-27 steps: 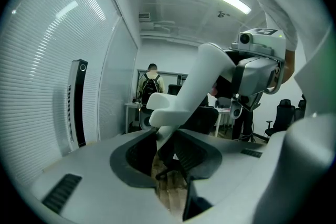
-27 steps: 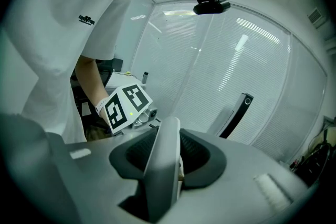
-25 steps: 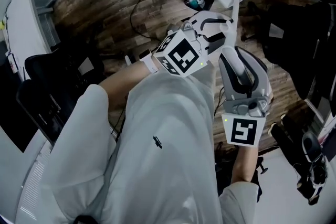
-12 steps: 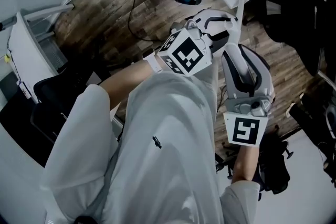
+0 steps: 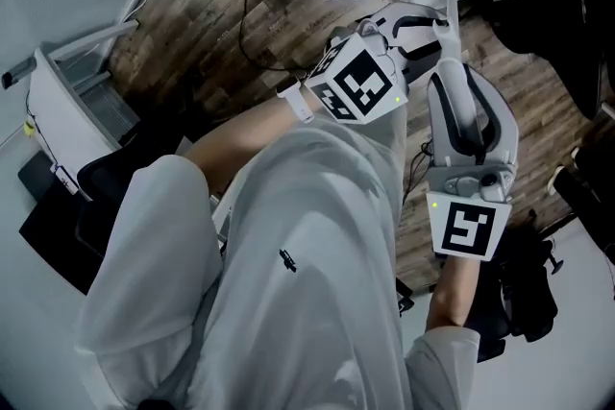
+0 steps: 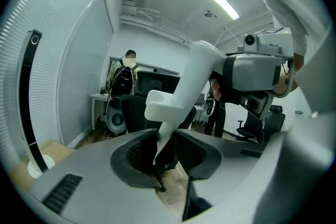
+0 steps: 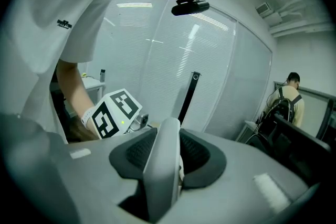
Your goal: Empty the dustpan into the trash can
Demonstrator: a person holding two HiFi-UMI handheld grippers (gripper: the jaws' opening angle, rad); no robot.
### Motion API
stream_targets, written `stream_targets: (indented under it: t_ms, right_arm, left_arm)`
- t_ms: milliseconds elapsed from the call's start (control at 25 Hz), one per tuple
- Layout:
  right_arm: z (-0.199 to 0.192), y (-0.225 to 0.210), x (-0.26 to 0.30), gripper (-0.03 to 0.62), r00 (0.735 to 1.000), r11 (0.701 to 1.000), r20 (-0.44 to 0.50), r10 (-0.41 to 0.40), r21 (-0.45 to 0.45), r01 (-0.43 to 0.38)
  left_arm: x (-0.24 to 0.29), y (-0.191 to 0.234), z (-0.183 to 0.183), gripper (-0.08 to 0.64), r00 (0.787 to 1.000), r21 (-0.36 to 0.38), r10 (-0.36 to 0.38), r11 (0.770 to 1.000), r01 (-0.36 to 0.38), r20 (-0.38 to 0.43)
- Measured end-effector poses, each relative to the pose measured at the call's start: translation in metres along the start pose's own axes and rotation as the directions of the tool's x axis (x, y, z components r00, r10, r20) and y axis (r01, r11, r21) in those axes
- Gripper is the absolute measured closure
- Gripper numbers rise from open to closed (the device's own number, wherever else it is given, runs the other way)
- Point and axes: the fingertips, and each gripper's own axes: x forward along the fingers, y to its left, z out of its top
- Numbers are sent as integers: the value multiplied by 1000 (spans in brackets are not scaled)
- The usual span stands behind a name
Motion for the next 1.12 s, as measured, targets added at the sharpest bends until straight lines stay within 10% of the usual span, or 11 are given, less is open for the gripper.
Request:
stream_targets:
  t_ms: [1120]
  right_arm:
    - [-140,-116,44,451,976,946,-86,-202,243,217]
  left_arm:
    - [78,39,-83,423,973,-16,22,1000,-26,-231]
